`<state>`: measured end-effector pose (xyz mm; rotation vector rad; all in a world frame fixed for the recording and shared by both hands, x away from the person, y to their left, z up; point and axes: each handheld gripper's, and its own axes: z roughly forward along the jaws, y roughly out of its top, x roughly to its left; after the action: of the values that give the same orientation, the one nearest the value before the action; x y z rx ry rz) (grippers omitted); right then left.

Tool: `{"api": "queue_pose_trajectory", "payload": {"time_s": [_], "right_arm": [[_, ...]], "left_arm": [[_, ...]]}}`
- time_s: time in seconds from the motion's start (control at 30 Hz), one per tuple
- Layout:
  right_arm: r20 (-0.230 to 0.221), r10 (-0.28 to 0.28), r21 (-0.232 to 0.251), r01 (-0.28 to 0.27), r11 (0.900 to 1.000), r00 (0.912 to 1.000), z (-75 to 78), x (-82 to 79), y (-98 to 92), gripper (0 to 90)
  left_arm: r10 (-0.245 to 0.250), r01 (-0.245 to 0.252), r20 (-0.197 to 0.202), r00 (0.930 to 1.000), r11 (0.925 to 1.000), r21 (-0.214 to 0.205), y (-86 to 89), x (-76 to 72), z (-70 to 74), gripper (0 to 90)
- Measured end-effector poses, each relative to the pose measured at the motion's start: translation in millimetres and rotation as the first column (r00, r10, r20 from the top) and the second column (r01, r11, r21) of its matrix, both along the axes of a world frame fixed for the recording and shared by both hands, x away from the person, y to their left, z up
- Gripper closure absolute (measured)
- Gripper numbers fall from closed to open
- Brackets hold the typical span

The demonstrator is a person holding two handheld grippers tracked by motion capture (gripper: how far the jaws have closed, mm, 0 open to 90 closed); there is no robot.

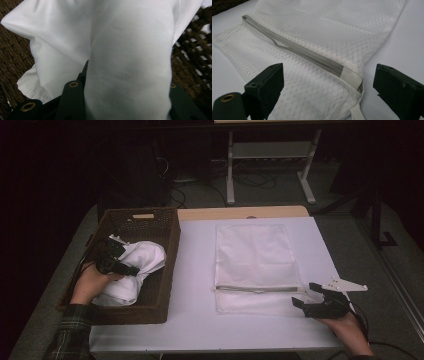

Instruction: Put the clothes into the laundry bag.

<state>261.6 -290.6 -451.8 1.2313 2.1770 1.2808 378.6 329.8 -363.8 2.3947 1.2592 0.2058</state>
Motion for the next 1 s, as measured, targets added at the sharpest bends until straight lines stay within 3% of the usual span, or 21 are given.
{"api": "queue_pose_trajectory", "payload": {"time_s": [0.23,0.33,0.57,0.7,0.8,1.0], "right_arm": [[0.002,0.0,-0.001,0.0,1.0,1.0,0.1,-0.3,-0.5,9.2],[0.003,-0.004,0.0,0.004,1.0,1.0,0.4,0.1,-1.0,9.2],[0.004,-0.003,0.0,0.003,1.0,1.0,0.4,0.3,-0.9,9.2],[0.005,-0.005,0.001,0.005,1.0,1.0,0.7,0.3,-1.1,9.2],[0.006,-0.003,-0.001,0.003,1.0,1.0,0.6,0.6,-1.1,9.2],[0.005,-0.004,-0.001,0.004,1.0,1.0,0.6,0.7,-0.8,9.2]], "left_arm": [[0.007,-0.006,0.01,0.9999,0.9993,-0.036,3.0,-2.9,15.5,56.3],[0.017,-0.014,0.037,0.9992,0.9965,-0.082,5.8,-6.2,27.5,56.4],[0.021,-0.011,0.078,0.9967,0.9929,-0.118,5.3,-12.4,48.2,56.4],[0.008,0.012,0.123,0.9923,0.9872,-0.159,1.3,-20.1,70.8,56.4],[-0.009,0.033,0.137,0.9906,0.9833,-0.179,-3.4,-23.4,79.3,56.4],[-0.028,0.055,0.143,0.9893,0.9807,-0.188,-9.3,-25.4,84.7,56.4]]}}
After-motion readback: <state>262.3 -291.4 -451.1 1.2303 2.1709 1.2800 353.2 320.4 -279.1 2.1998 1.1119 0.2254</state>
